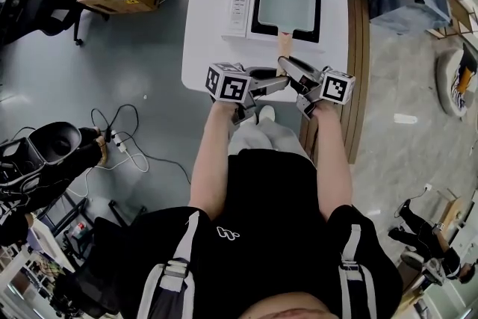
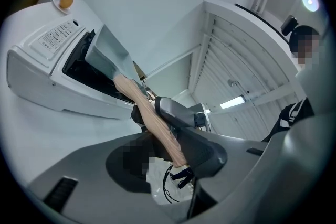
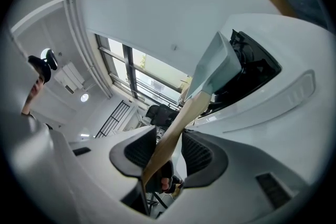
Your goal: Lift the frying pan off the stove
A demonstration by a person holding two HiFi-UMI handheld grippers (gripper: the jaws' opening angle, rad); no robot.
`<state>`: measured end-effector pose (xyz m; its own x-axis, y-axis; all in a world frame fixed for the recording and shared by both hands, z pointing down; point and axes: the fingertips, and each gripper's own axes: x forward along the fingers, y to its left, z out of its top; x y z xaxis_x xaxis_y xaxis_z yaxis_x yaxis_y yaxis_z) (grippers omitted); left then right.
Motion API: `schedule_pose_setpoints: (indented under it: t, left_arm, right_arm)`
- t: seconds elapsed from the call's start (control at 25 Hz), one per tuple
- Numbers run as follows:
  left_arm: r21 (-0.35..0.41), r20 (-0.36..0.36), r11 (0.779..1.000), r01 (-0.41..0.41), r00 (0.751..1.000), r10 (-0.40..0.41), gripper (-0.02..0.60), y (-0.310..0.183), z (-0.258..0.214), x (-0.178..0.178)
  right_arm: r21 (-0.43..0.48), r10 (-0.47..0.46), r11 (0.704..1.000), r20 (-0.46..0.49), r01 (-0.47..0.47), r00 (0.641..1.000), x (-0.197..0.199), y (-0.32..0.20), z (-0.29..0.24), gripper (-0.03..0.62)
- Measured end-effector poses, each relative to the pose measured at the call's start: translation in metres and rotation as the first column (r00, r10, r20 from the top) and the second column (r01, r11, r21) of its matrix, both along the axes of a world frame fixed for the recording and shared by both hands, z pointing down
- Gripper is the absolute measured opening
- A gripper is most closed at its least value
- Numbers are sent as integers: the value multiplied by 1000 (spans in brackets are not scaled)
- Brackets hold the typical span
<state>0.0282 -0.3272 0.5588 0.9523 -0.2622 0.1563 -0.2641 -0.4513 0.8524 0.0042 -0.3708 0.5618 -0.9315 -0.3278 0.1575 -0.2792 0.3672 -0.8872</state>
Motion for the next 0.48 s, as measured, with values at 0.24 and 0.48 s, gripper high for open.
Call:
schedule_pose_setpoints:
  t: [0.24,0.48]
  left_arm:
    - [48,-15,999,-10,1000,11,173,2,-15,1]
    - [126,38,991,-50,998,46,173,13,-37,-3]
  right_arm:
    - [52,12,999,30,-13,999,-2,1,-18,158]
    - [115,2,993,75,-11,997,-4,10,-42,156]
